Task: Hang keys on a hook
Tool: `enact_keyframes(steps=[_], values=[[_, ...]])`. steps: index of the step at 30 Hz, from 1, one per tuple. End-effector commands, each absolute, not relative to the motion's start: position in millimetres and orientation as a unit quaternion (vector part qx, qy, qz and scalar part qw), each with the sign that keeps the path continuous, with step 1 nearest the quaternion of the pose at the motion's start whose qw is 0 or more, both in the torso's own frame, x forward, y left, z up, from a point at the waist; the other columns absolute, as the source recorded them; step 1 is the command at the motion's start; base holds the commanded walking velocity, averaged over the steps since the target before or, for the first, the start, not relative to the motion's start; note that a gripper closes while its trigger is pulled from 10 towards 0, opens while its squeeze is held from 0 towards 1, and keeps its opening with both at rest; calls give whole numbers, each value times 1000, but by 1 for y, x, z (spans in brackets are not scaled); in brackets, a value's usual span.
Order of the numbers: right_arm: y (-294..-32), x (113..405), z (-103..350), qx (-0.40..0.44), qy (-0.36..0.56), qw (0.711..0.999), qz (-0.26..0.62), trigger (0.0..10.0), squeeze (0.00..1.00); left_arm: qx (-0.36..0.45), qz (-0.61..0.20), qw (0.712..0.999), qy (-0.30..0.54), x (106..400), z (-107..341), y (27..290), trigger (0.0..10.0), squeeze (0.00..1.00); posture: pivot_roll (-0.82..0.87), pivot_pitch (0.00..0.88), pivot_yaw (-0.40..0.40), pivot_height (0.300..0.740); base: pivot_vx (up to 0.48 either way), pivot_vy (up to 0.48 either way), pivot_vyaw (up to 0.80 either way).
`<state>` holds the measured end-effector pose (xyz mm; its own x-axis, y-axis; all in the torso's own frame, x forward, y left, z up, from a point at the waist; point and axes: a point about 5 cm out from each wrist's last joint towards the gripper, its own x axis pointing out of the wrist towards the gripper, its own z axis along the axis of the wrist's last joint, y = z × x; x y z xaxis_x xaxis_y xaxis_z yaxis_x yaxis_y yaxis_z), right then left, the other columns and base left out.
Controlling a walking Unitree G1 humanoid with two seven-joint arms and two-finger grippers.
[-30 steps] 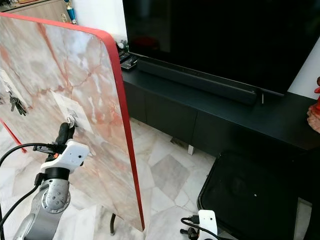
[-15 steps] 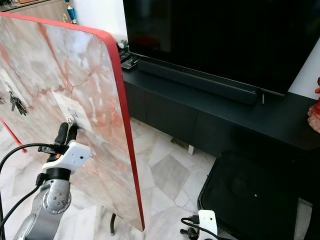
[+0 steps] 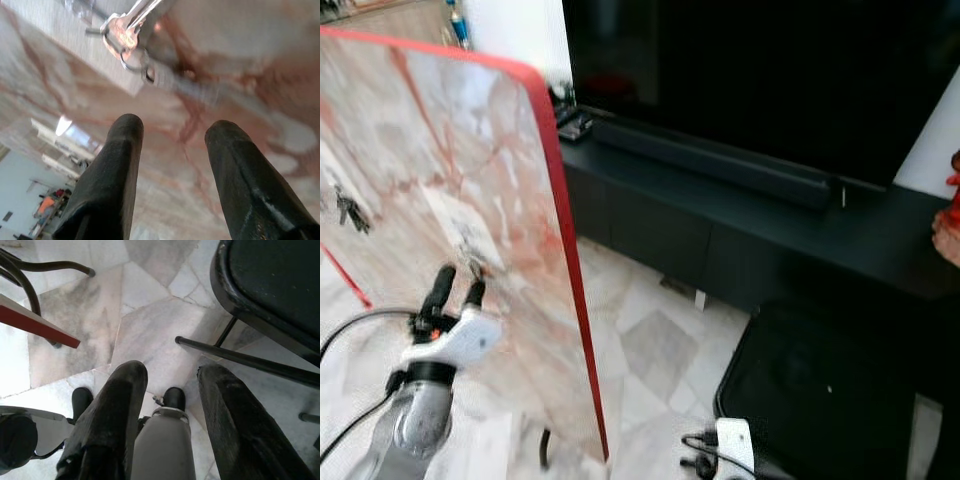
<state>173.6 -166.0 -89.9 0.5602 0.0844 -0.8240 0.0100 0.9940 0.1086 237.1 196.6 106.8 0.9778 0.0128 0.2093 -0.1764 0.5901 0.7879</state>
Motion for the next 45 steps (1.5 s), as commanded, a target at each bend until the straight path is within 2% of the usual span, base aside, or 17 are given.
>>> enact_keyframes(steps=[1,2,3,7,9,10,11,14,20,23,24,25,26,31,32,37,45], values=[[-165,175,-89,52,467,882,23,10000,0,455,43,885,-88,233,103,199,10000,671,-41,0,15,740,0,0,0],[-164,175,-89,52,467,882,24,10000,0,454,36,887,-76,230,95,200,10000,502,-41,0,15,740,0,0,0],[-164,175,-89,51,468,882,25,10000,0,450,24,891,-57,226,84,201,10000,0,-43,0,16,740,0,0,0],[-164,175,-89,52,467,882,25,10000,0,417,13,909,-13,221,67,205,10000,0,-43,0,17,740,0,0,0],[-164,175,-89,51,468,882,24,10000,0,316,41,945,76,214,41,217,10000,0,-43,0,17,740,0,0,0],[-164,175,-89,51,468,882,24,10000,0,289,48,951,97,212,35,219,10000,0,-43,0,17,740,0,0,0],[-164,175,-89,50,468,882,24,10000,0,233,50,958,162,206,13,225,10000,0,-39,0,14,740,0,0,0],[-165,175,-89,48,469,881,25,10000,0,166,49,962,212,199,-4,228,10000,0,-47,0,15,740,0,0,0],[-166,175,-90,36,475,879,24,10000,0,92,87,948,293,183,-34,247,10000,0,-45,0,15,740,0,0,0],[-167,175,-90,35,475,879,23,10000,0,97,87,937,325,176,-45,251,10000,0,-42,0,15,740,0,0,0],[-166,175,-90,35,474,880,19,10000,0,117,100,921,358,166,-55,261,10000,0,-45,0,20,740,0,0,0],[-166,175,-90,35,474,880,19,10000,0,117,100,921,358,166,-55,261,10000,0,-45,0,20,740,0,0,0],[-166,175,-90,36,473,880,17,10000,0,129,120,908,381,158,-60,269,10000,0,-45,0,21,740,0,0,0],[-166,176,-89,35,472,880,16,10000,0,120,171,880,428,137,-68,288,10000,0,-42,0,20,740,0,0,0],[-166,176,-89,36,472,881,16,10000,0,106,187,867,450,125,-73,293,10000,0,-40,0,19,740,0,0,0],[-166,177,-89,36,473,880,15,10000,0,103,191,847,485,108,-81,293,10000,0,-43,0,18,740,0,0,0],[-167,177,-89,35,473,880,14,10000,0,87,185,851,484,111,-84,284,10000,0,-38,0,9,740,0,0,0]])
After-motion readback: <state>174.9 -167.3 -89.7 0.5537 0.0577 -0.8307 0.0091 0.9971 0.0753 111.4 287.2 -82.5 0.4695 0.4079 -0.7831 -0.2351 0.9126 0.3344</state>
